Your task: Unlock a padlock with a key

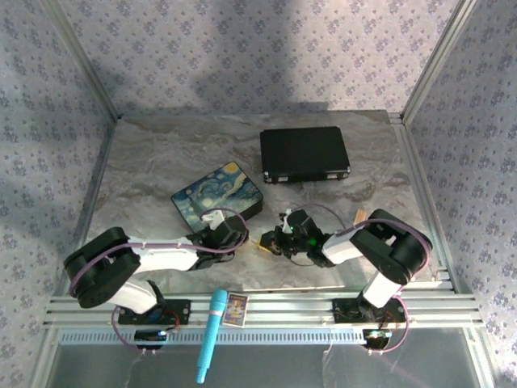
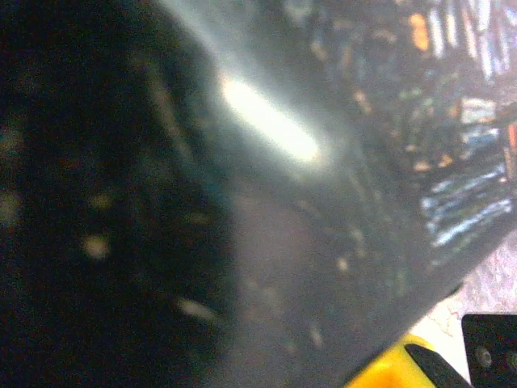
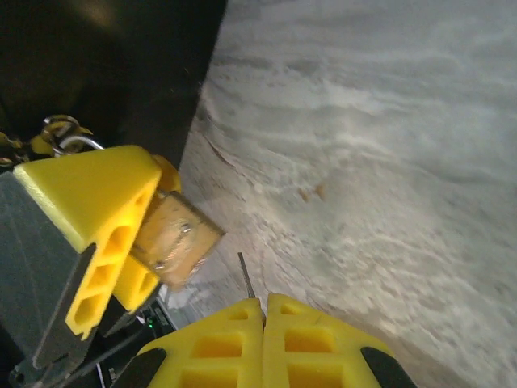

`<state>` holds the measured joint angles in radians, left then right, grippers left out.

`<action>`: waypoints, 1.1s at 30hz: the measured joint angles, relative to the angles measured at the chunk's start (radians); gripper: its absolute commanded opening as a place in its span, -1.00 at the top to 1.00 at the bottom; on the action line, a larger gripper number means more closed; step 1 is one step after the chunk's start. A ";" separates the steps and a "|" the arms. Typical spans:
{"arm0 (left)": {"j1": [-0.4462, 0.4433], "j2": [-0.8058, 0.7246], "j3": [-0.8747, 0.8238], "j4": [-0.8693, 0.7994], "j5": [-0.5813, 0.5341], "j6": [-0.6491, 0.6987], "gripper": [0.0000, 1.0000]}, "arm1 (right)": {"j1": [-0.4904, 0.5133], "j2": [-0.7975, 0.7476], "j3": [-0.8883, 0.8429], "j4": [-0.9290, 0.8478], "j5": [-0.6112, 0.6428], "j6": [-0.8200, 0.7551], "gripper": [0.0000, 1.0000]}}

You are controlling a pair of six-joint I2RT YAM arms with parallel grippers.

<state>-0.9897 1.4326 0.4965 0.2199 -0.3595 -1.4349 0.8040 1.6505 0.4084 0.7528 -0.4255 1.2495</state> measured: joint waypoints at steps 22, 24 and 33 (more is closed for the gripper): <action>-0.151 0.134 0.056 -0.043 -0.261 -0.111 0.33 | -0.052 -0.124 -0.015 -0.153 0.047 -0.072 1.00; -0.151 0.149 0.068 -0.039 -0.268 -0.127 0.40 | -0.052 -0.132 -0.021 -0.171 0.048 -0.080 1.00; -0.150 0.154 0.079 -0.031 -0.269 -0.152 0.73 | -0.049 -0.140 -0.021 -0.192 0.051 -0.089 1.00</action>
<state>-1.1397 1.5864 0.5755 0.1894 -0.6289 -1.5871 0.7551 1.5108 0.3878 0.5613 -0.3740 1.1606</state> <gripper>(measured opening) 0.151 0.055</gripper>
